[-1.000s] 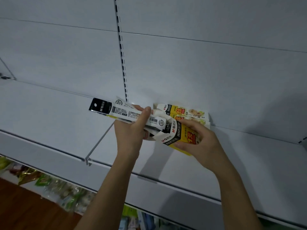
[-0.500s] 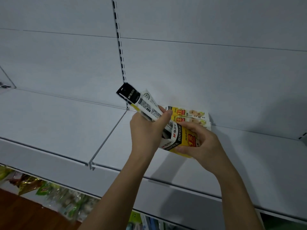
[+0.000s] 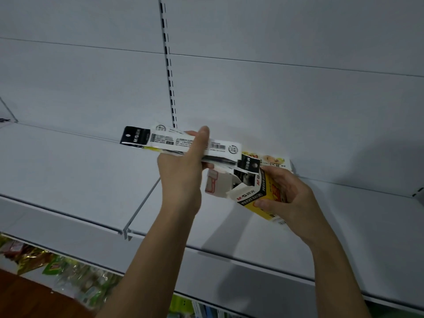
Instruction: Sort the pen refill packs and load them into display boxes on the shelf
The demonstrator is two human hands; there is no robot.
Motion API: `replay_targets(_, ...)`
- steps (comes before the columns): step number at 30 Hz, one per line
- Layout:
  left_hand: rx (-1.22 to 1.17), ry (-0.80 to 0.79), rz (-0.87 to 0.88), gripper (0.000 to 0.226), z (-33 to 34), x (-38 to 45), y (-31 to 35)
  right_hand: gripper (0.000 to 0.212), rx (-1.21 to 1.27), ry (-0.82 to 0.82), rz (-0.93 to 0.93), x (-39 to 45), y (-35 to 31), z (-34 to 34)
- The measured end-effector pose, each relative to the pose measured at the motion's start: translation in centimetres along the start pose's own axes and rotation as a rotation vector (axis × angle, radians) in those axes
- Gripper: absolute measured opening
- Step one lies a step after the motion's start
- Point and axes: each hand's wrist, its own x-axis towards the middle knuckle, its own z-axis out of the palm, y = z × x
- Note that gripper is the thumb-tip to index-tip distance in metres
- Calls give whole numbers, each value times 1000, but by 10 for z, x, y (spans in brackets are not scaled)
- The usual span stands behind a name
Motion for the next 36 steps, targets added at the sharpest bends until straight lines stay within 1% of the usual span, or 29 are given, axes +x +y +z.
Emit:
replay_targets(3,117,-40,10,12,5,-3,-6,65,-2,-8,4,2,-1,3)
replay_targets(6,202,-12,-2,14,4,0,-8,66,2,-19,7,2,0,5)
replay_targets(10,180,23,-36,13,-4,7,-12,65,-11,-35,12,2,-1,7)
replay_targets(14,106,41,-91,8,-10,9,-18,64,2,-35,-1,0,-1,5)
replay_targets(16,141,40,-53,6,-10,6,-20,64,-8,-32,5,-1,0,5)
replay_targets(20,277,27,108,13,-5,-1,-18,64,-37,-33,10,1,1,7)
replay_targets(23,318,-4,140,11,1,-8,-19,63,-46,-17,19,1,2,9)
replay_targets(27,284,-26,43,10,5,-8,-24,63,-46,-6,21,2,1,9)
replay_targets(31,454,-61,-35,12,4,-5,-40,62,-113,-62,32,3,-1,18)
replay_targets(34,485,-78,-49,10,1,-4,-50,60,-189,-81,40,6,-2,25)
replay_targets(36,477,-145,-62,13,-3,-3,-50,59,-208,-79,42,8,-2,26)
